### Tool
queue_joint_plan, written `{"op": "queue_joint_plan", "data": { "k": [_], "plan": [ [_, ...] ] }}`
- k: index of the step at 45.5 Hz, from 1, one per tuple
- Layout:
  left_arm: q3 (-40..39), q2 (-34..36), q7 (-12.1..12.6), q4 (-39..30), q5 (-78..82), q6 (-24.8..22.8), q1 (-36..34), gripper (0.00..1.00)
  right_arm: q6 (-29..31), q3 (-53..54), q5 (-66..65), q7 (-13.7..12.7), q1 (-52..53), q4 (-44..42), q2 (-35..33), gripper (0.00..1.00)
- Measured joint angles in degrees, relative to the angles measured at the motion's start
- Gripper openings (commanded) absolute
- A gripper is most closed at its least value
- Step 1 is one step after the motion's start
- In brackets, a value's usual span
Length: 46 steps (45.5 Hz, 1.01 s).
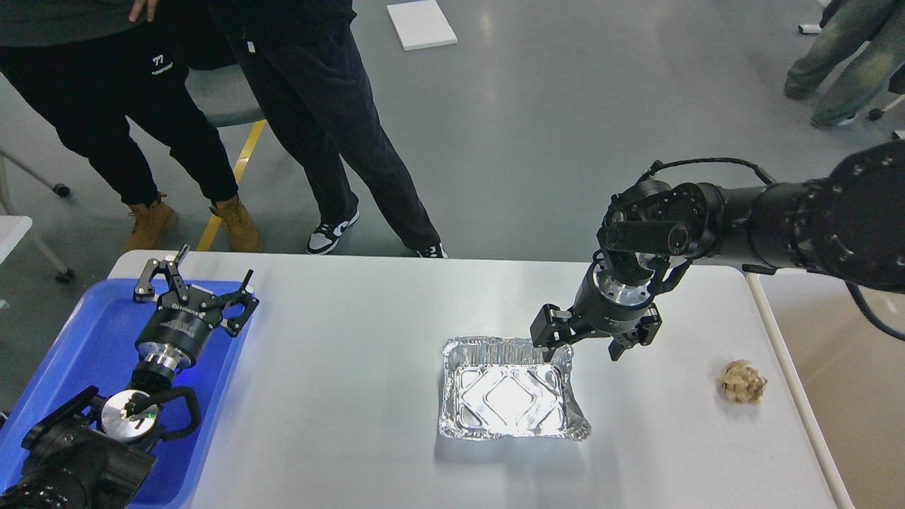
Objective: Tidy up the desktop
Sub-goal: 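Lower the right gripper and pinch the foil tray's rim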
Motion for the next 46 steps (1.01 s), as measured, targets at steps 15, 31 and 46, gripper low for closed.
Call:
{"op": "queue_joint_plan", "data": {
  "k": [15,31,46],
  "plan": [
    [0.0,0.0,0.0,0.0,0.0,0.0,0.0,1.00,0.1,3.1,-3.3,0.1,-14.6,-14.4,0.4,1.00],
    [0.0,0.0,0.0,0.0,0.0,0.0,0.0,1.00,0.0,5.0,-5.1,0.1,-22.2,-21.9,0.5,1.00],
    [0.0,0.0,0.0,0.0,0.0,0.0,0.0,1.00,-0.2,7.1,-5.4,0.2,-23.7,-23.7,0.5,0.98]
  ]
}}
